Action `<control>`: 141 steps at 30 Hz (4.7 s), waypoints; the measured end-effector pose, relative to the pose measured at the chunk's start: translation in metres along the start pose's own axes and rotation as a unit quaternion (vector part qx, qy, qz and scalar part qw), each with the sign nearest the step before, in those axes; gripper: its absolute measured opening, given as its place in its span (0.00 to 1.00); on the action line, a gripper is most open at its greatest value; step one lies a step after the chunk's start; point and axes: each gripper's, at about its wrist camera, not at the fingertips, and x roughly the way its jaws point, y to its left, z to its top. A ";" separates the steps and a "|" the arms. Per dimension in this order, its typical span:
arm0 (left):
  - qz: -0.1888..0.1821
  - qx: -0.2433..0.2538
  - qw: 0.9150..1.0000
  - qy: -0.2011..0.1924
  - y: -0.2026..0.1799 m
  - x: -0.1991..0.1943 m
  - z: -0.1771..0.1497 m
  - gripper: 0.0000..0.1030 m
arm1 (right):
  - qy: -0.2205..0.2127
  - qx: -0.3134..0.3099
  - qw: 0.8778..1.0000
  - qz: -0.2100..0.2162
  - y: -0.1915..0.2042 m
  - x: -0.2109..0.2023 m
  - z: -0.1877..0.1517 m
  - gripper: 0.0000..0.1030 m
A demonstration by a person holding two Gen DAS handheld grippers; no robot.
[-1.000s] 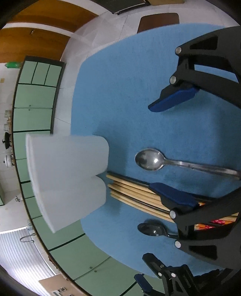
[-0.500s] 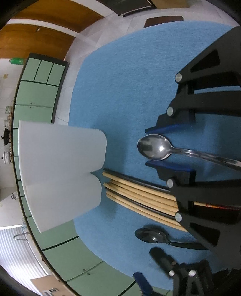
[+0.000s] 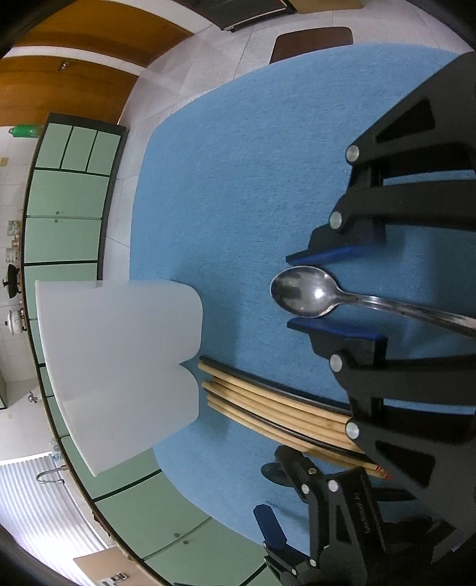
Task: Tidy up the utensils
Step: 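Grasp the metal spoon with the right tool while the left tool grasps the black spoon, then lift both spoons and drop them into the white utensil holder with both tools, then move both open tools back down toward the chopstick bundle, then grasp the black chopstick with the right tool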
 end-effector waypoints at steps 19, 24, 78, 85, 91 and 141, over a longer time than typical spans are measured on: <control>-0.097 -0.012 0.993 -0.066 0.008 -0.041 -0.002 0.34 | -0.030 0.011 0.999 0.040 -0.013 -0.016 0.017 0.27; -0.097 0.004 0.979 -0.181 0.015 -0.078 -0.010 0.34 | -0.129 -0.006 0.989 0.068 -0.022 -0.056 0.019 0.26; -0.101 -0.003 0.945 -0.311 0.017 -0.085 0.102 0.61 | -0.224 0.019 0.973 0.055 -0.053 -0.051 0.125 0.60; -0.091 -0.006 0.966 -0.242 0.019 -0.115 0.030 0.78 | -0.163 0.024 0.985 0.059 -0.045 -0.075 0.041 0.86; -0.082 0.006 0.986 -0.147 0.015 -0.113 -0.046 0.84 | -0.083 0.029 0.994 0.058 -0.027 -0.079 -0.037 0.87; -0.061 0.003 0.998 -0.028 0.018 -0.100 -0.124 0.86 | -0.002 -0.041 0.998 0.048 0.028 -0.073 -0.110 0.07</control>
